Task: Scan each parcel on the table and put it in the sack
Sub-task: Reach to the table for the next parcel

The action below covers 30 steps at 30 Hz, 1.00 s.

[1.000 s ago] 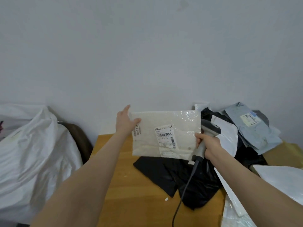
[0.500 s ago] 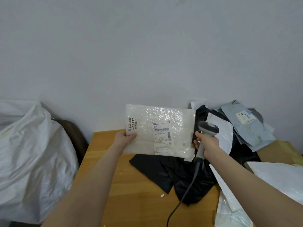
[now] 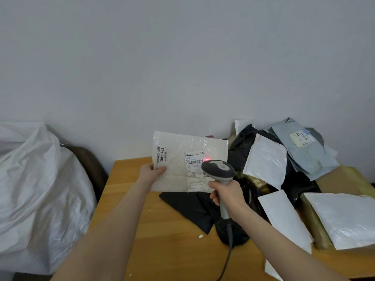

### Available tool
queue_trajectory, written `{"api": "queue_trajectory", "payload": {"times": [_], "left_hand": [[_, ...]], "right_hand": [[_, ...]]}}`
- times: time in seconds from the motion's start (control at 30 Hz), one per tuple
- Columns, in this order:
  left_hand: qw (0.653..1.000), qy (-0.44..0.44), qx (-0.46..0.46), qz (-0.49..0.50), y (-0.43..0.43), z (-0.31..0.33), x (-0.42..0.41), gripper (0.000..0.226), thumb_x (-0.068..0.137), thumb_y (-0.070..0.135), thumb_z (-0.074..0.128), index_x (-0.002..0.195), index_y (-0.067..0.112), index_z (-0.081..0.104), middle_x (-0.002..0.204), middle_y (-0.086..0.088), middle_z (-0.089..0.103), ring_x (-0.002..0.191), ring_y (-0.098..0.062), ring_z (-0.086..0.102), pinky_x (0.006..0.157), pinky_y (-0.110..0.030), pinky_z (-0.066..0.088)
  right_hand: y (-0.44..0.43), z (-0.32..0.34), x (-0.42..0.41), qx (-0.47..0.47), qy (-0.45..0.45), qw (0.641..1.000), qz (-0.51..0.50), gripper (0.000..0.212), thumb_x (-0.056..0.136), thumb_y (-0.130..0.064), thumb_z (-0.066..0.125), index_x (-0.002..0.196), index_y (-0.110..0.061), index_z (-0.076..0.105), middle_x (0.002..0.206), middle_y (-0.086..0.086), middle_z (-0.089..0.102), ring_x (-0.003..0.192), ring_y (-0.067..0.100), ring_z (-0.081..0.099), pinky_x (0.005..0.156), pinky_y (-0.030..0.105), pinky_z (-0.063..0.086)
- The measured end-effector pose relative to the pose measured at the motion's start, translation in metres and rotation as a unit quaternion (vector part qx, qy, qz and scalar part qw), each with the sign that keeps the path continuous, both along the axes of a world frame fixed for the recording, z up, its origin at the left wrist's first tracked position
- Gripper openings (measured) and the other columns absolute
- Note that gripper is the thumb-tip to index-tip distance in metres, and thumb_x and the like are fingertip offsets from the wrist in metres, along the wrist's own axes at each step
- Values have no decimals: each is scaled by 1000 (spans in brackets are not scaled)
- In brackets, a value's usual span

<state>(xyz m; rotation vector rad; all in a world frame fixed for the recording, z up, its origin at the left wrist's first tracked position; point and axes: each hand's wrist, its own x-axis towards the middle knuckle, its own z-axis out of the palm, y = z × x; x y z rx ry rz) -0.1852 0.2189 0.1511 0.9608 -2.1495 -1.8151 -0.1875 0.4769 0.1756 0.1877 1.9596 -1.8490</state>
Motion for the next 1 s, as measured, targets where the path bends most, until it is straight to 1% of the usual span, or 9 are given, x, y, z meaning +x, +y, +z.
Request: {"api": "queue_trajectory", "payload": {"times": [0.13,0.3,0.43,0.53,0.7,0.8,0.9,0.93,1.0], "left_hand": [[1000,0,-4,8,-4,-3,3,28,86,4,68,113,-1,64,101,-12,66,73,-15,63,59,-22,50],[1000,3,-2,7,-9,-4,5,29,86,4,67,115,-1,64,103,-13,66,80,-20,63,67,-27,50],[1000,9,-1,0,-16,-2,5,30,87,4,67,115,-2,63,106,-14,67,84,-22,63,67,-28,51],[1000,14,2,-3,-22,0,5,30,86,4,67,115,-2,63,106,-14,66,86,-23,63,74,-32,51],[1000,15,-2,-12,-38,2,9,29,86,5,68,115,-2,63,106,-14,67,87,-23,64,74,-32,52],[1000,14,-4,-11,-50,4,12,28,86,6,68,113,-1,64,105,-14,67,83,-22,64,71,-31,52],[1000,12,-5,-10,-61,9,17,30,86,6,68,114,-2,63,106,-15,67,86,-23,64,76,-33,53],[1000,12,-7,-8,-64,11,20,30,86,6,68,114,-2,63,105,-15,67,84,-23,65,75,-32,53],[1000,18,-12,0,-69,18,25,29,86,5,68,114,-3,63,98,-12,67,75,-17,64,63,-23,53]], "right_hand": [[-4,1,7,14,-11,1000,8,15,82,-7,64,68,0,62,47,8,59,37,14,49,42,25,40],[-10,3,10,21,-18,1000,8,15,80,-5,63,65,0,61,45,7,58,35,13,48,41,24,38],[-17,6,11,26,-15,1000,5,15,80,-6,63,66,0,61,46,6,57,36,13,48,41,24,39],[-25,9,12,26,-14,1000,1,15,80,-6,63,66,-1,61,45,5,57,37,13,48,41,24,40],[-41,9,16,23,-15,1000,-9,16,79,-6,63,64,-2,61,47,6,57,40,16,49,44,26,40],[-52,9,19,20,-15,1000,-13,16,79,-6,63,64,-3,61,47,6,57,39,15,49,43,25,40],[-62,9,23,8,-15,1000,-11,16,80,-6,64,65,-2,61,47,6,57,39,15,49,44,26,41],[-65,9,23,-3,-13,1000,-9,14,81,-6,64,67,-2,62,48,6,58,40,15,50,44,26,42],[-71,10,23,-24,-1,1000,-2,9,83,-7,67,75,-2,65,53,7,62,43,14,54,46,25,45]]}}
